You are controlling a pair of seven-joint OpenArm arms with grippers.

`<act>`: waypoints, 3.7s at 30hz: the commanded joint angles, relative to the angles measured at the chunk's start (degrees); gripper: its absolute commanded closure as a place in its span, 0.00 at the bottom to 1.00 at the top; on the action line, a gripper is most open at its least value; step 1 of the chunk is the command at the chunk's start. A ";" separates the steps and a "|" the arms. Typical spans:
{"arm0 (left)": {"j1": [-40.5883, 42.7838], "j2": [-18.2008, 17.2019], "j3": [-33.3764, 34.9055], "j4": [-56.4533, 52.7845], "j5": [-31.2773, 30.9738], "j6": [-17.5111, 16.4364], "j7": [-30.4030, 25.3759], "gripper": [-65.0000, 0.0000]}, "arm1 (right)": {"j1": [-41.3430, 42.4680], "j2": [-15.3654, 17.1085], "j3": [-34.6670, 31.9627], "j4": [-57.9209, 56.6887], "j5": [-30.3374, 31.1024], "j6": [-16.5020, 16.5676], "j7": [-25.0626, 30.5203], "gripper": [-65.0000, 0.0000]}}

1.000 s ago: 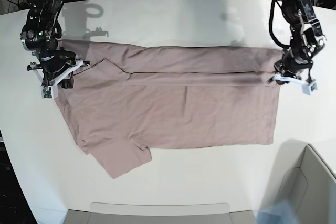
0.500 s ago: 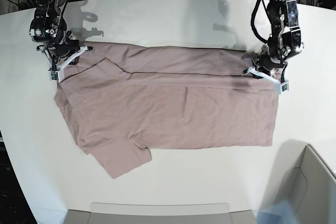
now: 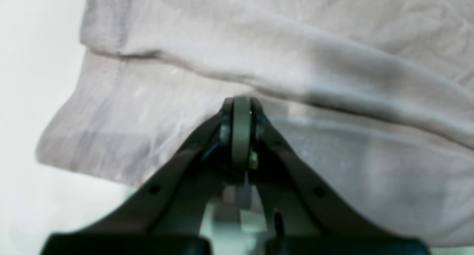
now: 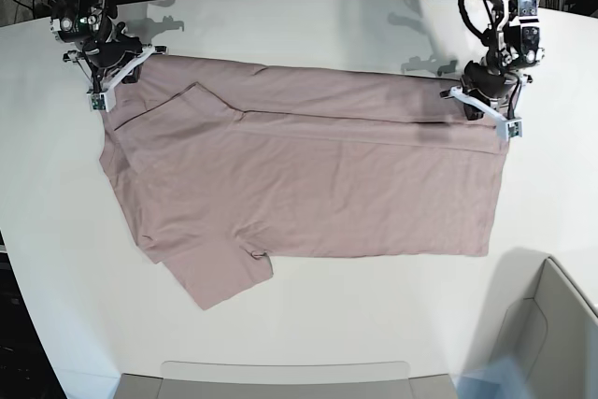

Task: Fold the T-shirt properly

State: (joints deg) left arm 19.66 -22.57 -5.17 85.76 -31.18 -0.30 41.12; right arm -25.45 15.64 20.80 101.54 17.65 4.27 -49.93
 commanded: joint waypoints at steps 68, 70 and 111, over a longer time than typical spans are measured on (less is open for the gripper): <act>13.44 3.71 -12.19 29.28 3.62 3.68 28.81 1.00 | 18.90 7.97 -2.91 3.12 10.61 -0.19 -10.33 1.00; 14.67 4.15 -11.93 29.19 3.62 3.68 28.72 1.00 | 19.25 7.97 -2.91 1.72 10.61 -0.19 -10.24 1.00; 9.57 2.83 -13.16 27.08 3.88 4.12 29.60 1.00 | 25.50 7.88 -12.93 -6.72 10.61 -0.19 -5.58 1.00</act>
State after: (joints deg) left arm 29.76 -18.92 -17.63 112.03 -27.62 3.62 71.24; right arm -0.91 22.52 7.57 94.02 28.16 4.23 -56.45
